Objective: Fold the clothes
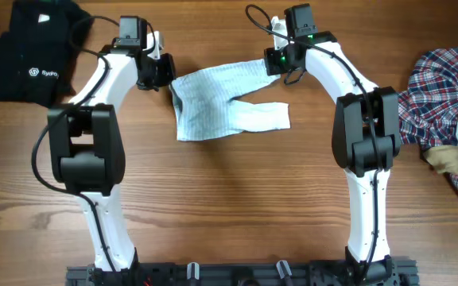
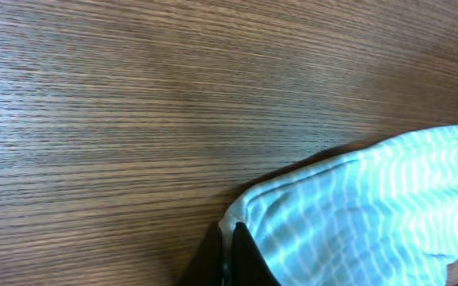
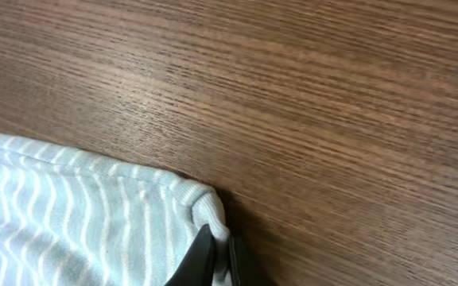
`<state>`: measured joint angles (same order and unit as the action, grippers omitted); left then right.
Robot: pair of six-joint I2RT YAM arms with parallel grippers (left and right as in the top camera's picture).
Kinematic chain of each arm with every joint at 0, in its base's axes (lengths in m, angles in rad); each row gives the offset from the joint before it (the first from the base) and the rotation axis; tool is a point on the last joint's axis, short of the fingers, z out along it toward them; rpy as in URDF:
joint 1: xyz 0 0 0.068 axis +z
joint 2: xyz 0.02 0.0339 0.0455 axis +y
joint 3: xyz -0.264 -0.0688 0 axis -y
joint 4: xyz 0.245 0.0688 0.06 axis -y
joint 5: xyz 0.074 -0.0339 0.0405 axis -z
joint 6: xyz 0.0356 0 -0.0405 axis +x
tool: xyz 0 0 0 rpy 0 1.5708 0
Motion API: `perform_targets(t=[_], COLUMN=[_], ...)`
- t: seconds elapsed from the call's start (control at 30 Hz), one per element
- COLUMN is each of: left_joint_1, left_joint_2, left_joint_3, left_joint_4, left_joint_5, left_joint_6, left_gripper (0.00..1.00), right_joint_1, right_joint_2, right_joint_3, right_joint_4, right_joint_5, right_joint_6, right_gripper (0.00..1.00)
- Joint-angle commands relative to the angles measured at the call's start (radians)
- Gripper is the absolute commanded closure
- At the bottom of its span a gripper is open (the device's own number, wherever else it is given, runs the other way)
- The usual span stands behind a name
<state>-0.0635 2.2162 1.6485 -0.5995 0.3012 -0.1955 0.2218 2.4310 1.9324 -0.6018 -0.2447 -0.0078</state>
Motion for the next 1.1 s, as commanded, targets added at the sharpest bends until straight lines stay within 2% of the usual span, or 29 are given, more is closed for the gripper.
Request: perform_targets(t=[0.0, 0.57, 1.07], left_joint_1=[-0.026, -0.042, -0.103], left_joint_2=[-0.042, -0.103, -0.136], left_joint_3=[0.001, 0.001, 0.001], left_joint_4=[0.001, 0.001, -0.095], left_joint_5=[0.021, 0.032, 0.031], left_joint_6=[0.010, 0.086, 0.114], left_gripper=[0.96, 0.96, 0.96], right_joint_1=[0.000, 0.000, 0.000], right_joint_2=[-0.024, -0.048, -0.098], right_joint_3=[-0.012, -0.012, -0.012], right_joint_4=[-0.009, 0.044, -0.044], right_joint_5=[-0.029, -0.029, -0.029], right_joint_6=[0.011, 0.006, 0.008], right_gripper=[0.95, 0.96, 0.96])
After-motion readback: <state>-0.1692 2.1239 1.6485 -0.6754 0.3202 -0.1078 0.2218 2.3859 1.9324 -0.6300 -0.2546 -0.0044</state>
